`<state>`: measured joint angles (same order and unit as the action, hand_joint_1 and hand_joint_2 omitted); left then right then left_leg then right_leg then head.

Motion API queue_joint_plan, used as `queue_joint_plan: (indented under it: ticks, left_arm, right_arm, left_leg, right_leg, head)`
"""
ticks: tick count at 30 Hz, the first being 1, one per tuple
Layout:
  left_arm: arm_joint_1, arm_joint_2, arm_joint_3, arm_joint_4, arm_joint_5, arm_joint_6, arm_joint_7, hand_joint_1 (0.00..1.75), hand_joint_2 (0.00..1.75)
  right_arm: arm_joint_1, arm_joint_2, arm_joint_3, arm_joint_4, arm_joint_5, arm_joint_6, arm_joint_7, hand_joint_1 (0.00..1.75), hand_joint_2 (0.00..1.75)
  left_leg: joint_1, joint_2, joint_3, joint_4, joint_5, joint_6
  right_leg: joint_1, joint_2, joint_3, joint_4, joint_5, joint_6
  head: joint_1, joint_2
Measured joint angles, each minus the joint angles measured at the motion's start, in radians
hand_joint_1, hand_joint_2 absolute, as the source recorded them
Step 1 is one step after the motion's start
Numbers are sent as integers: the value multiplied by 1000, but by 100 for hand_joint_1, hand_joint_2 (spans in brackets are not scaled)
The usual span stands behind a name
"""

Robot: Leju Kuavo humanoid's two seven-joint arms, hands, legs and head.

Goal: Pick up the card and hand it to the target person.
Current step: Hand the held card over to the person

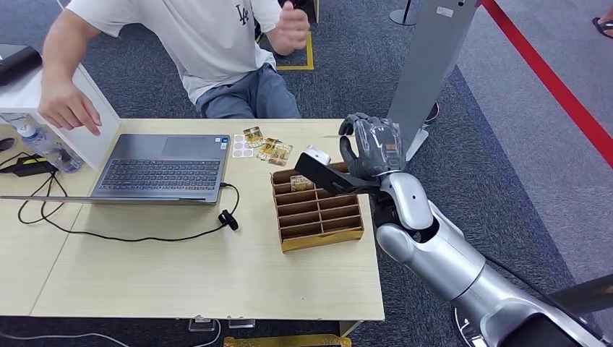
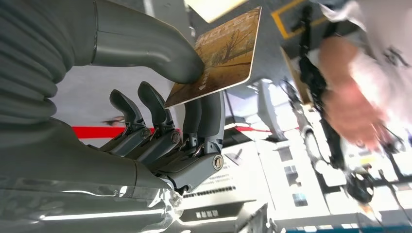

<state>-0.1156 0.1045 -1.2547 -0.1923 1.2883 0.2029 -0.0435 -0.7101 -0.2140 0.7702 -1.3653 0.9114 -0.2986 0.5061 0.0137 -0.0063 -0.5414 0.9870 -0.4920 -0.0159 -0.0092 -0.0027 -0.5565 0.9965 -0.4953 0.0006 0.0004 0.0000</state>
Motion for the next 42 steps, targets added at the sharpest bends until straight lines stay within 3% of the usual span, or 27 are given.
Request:
queue_joint_plan:
  ticks: [5,13,18,24,28,33,38,42]
  left_arm:
    - [0,-1,0,0,1,-3,0,0,0]
    - [-1,-2,0,0,10,-6,2,0,0]
    - [-1,-3,0,0,22,-15,-4,0,0]
    - [-1,-4,0,0,25,-15,-4,0,0]
    - [-1,-5,-1,0,22,-13,-16,0,0]
    - [-2,-5,-12,0,12,-6,-31,0,0]
    - [-2,-5,-15,0,30,-3,-38,0,0]
    - [-1,-5,-15,0,42,7,-34,0,0]
  right_arm:
    - [-1,8,-2,-16,-31,-85,-66,150,175]
    - [31,57,-1,42,-82,-356,-252,150,175]
    - [68,101,-31,79,-58,-389,-375,150,175]
    - [94,141,-61,122,-61,-392,-411,150,175]
    - [109,159,-76,148,-65,-392,-420,0,175]
    - [124,169,-87,168,-107,-391,-429,0,175]
    - [130,170,-85,181,-544,-270,-519,0,175]
    - [138,168,-79,187,-695,-218,-537,0,175]
  left_leg:
    - [0,0,0,0,0,0]
    - [0,0,0,0,0,0]
    - [0,0,0,0,0,0]
    - [0,0,0,0,0,0]
    - [0,0,0,0,0,0]
    - [0,0,0,0,0,0]
    - [0,0,0,0,0,0]
    - [0,0,0,0,0,0]
  right_leg:
    - [0,0,0,0,0,0]
    - [0,0,0,0,0,0]
    - [0,0,0,0,0,0]
    - [0,0,0,0,0,0]
    - [0,0,0,0,0,0]
    - [0,0,0,0,0,0]
    - [0,0,0,0,0,0]
    - [0,0,0,0,0,0]
  head:
    - [0,0]
    - [0,0]
    - [0,0]
    - [0,0]
    - [0,0]
    - [0,0]
    - [0,0]
    - [0,0]
